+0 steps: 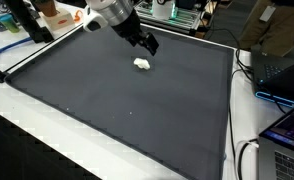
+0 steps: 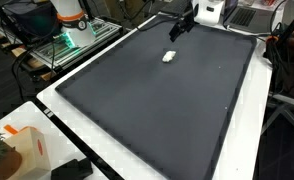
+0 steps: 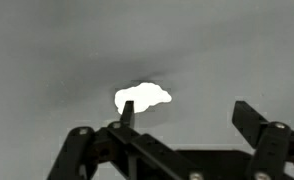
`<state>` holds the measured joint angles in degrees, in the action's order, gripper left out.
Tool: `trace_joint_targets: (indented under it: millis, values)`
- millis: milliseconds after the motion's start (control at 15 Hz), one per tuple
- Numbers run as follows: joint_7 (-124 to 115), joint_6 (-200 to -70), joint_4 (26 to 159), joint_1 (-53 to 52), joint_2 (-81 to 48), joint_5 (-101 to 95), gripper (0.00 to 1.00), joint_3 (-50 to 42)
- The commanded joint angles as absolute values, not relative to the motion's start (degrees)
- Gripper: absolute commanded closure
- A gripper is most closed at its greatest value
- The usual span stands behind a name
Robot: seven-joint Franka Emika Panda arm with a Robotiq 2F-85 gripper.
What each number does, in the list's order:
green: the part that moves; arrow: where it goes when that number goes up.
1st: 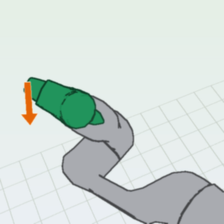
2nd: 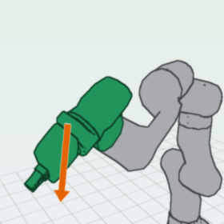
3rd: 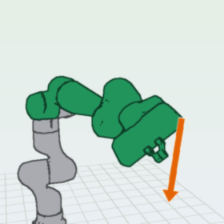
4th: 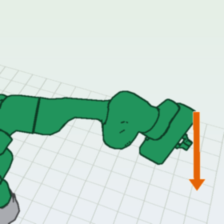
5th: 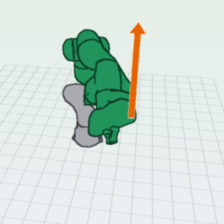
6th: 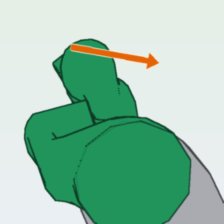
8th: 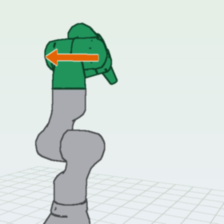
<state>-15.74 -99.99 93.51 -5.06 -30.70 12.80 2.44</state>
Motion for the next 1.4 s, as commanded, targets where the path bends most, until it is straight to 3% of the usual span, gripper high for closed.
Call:
trace_joint_targets:
  millis: [0,733,1000,1067,1333]
  values:
    - [-15.05,-104.26,97.09,-5.77,-28.61,11.48,0.0,2.0]
    - [-9.11,-137.54,129.85,-5.43,-7.38,10.64,0.0,3.08]
    - [-2.54,-138.2,142.48,-4.84,2.3,11.37,0.0,3.96]
    - [-6.17,-136.23,134.27,-5.09,-4.57,10.9,0.0,3.7]
    - [-3.72,-136.75,140.72,-5.12,1.13,10.99,0.0,3.76]
